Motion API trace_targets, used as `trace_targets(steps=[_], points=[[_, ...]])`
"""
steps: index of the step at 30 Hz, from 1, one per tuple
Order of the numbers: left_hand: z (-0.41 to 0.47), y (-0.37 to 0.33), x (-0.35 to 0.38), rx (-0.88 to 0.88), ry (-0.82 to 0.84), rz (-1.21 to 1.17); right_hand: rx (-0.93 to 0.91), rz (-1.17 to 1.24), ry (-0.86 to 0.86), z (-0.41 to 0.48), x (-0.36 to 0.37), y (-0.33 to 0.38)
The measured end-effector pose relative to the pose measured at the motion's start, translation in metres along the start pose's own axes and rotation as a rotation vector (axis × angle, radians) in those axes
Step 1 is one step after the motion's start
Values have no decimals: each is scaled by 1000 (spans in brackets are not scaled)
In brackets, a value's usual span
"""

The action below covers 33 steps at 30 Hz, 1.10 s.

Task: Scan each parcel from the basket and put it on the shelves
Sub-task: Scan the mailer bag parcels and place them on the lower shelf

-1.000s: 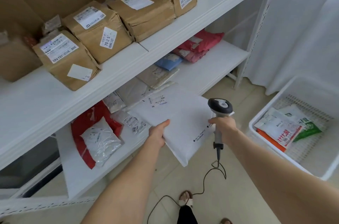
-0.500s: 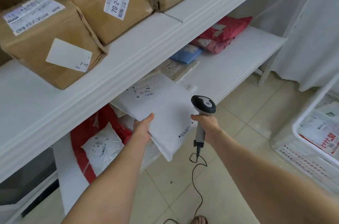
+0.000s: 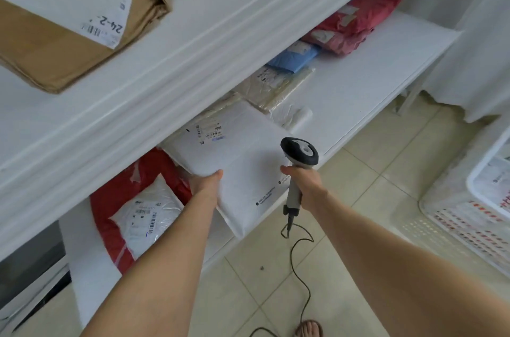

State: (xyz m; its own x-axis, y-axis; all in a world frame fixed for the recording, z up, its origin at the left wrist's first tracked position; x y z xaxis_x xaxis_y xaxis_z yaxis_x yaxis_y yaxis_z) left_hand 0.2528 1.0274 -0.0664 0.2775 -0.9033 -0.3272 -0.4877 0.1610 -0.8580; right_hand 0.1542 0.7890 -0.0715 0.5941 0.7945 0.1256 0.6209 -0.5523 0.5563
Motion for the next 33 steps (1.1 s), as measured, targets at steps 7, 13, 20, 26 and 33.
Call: trace_targets(steps=[7,13,20,26,33], points=[[2,-12,4,-99,115,294,5,6,-2,-10,-2,3],[-35,-57,34,-42,165,442,-15,51,7,-40,-19,25],[-128,-104,122,52,422,366,-39,152,18,-91,-85,65],[-247,-135,211,202,627,442,-129,309,-74,-136,-192,98],[-410,-146,309,332,818,525,-3,498,-142,-190,-344,108]])
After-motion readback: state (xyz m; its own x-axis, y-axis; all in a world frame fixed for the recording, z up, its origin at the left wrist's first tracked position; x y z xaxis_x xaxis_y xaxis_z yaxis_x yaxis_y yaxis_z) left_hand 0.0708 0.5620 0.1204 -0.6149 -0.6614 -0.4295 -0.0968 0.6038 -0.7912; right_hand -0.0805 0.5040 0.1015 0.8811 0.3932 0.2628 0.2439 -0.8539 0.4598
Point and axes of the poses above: each hand's wrist, its own z-axis towards the middle knuckle, its own x-axis out of the palm, y = z × x, the point moved 6 cm from there along z, towards the middle knuckle, and after that the axes turned 7 degrees about x, right-handed, at the moved point
